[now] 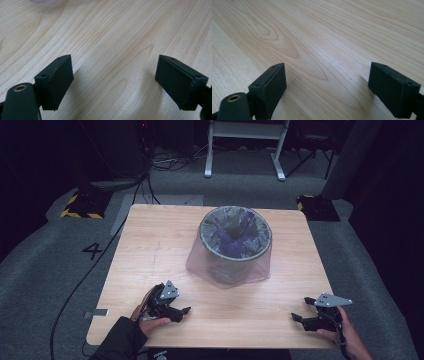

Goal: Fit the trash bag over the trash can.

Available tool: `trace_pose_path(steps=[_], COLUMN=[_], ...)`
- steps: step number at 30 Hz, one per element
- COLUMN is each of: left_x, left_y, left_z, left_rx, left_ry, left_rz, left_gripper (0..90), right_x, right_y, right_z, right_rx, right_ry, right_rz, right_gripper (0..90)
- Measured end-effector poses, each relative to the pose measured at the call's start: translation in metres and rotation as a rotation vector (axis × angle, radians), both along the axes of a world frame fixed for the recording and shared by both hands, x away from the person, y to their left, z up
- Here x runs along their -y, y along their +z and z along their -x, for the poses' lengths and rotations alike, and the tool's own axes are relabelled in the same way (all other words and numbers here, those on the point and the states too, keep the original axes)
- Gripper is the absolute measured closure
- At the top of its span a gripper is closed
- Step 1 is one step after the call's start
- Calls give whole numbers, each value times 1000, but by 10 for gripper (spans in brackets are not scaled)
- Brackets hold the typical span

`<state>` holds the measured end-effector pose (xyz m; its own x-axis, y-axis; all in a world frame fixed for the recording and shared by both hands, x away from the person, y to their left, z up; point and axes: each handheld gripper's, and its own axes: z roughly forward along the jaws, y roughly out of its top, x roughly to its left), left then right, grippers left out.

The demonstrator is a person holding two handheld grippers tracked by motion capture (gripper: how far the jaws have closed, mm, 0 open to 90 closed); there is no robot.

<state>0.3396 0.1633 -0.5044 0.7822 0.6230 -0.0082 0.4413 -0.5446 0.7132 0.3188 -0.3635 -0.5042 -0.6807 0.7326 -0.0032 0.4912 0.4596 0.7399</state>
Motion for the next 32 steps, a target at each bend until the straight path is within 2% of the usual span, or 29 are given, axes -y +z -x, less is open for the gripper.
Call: trace_pose_path(steps=[32], left_x=[1], left_y=[0], left_z=[-1], left_rx=[-2], left_ry=[-7], left_rz=[0], left_gripper=[143], right_x=[0], right_y=[0], right_z=[-1], right_rx=[0], right_ry=[6], right_rz=[-1], right_gripper=[143])
